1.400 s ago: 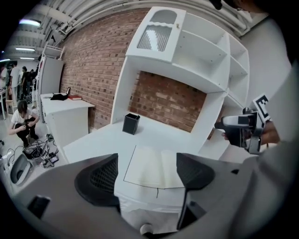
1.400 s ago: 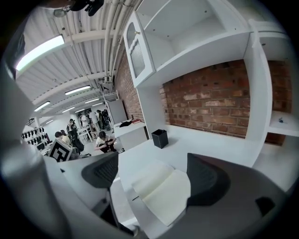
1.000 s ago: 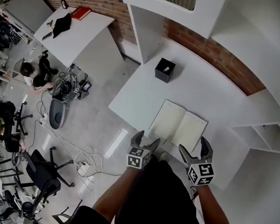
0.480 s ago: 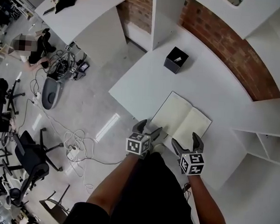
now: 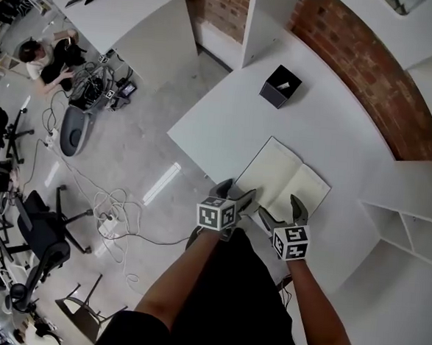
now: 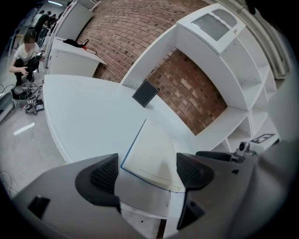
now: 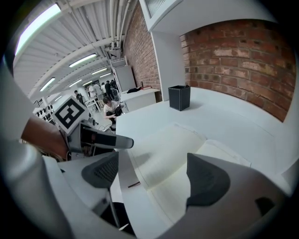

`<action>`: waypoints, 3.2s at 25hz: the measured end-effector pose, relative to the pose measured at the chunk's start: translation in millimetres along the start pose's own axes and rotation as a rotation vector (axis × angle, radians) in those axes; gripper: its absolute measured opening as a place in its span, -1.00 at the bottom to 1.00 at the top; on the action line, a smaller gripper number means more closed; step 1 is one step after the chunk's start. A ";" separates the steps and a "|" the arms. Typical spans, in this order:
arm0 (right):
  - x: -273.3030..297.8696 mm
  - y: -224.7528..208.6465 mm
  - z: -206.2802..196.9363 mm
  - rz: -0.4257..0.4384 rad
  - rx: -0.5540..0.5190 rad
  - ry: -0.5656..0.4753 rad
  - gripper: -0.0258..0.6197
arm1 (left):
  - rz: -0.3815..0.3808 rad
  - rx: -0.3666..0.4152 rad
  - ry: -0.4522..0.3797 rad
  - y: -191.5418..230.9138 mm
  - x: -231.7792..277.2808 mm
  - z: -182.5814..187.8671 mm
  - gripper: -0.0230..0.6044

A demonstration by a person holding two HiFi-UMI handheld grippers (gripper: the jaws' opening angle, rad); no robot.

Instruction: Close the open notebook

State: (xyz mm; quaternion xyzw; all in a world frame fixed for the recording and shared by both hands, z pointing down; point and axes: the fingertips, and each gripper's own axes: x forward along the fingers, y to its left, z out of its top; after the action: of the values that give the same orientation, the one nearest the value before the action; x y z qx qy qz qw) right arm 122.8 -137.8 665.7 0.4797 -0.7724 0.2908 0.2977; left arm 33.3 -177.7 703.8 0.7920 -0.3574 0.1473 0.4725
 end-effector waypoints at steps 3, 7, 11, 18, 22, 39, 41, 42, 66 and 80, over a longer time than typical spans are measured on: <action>11.4 1.3 -9.0 -0.003 -0.079 0.049 0.45 | 0.001 -0.018 0.013 2.1 4.4 1.4 0.24; 27.6 0.7 -20.7 -0.013 -0.156 0.114 0.45 | 0.035 -0.018 0.022 9.6 9.6 0.7 0.24; 40.4 4.0 -26.5 -0.007 -0.221 0.153 0.45 | 0.032 -0.044 0.022 7.1 9.5 2.9 0.24; 56.2 7.0 -37.4 -0.011 -0.339 0.211 0.45 | -0.022 -0.024 0.070 1.4 10.5 0.3 0.24; 62.7 5.4 -37.9 -0.023 -0.354 0.222 0.45 | -0.033 0.005 0.099 0.7 10.7 -0.8 0.24; 71.1 10.3 -32.1 -0.042 -0.367 0.206 0.29 | -0.079 0.073 0.161 -10.5 14.6 -8.2 0.20; 74.1 12.5 -31.8 -0.038 -0.375 0.214 0.25 | -0.084 0.070 0.157 -12.3 14.4 -7.4 0.20; 75.0 13.1 -32.1 -0.032 -0.371 0.214 0.23 | -0.085 0.069 0.154 -13.0 14.3 -6.8 0.20; 70.6 16.3 -32.4 0.052 -0.318 0.081 -0.12 | -0.019 0.039 0.075 4.3 2.8 -13.1 0.20; 67.8 18.5 -31.4 0.065 -0.310 0.061 -0.15 | 0.082 0.027 0.074 7.2 6.8 -10.0 0.20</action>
State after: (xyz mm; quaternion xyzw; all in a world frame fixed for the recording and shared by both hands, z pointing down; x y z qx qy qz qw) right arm 86.9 -146.3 733.3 0.3936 -0.8138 0.1920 0.3820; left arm 34.0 -174.2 717.4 0.7770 -0.3700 0.2005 0.4683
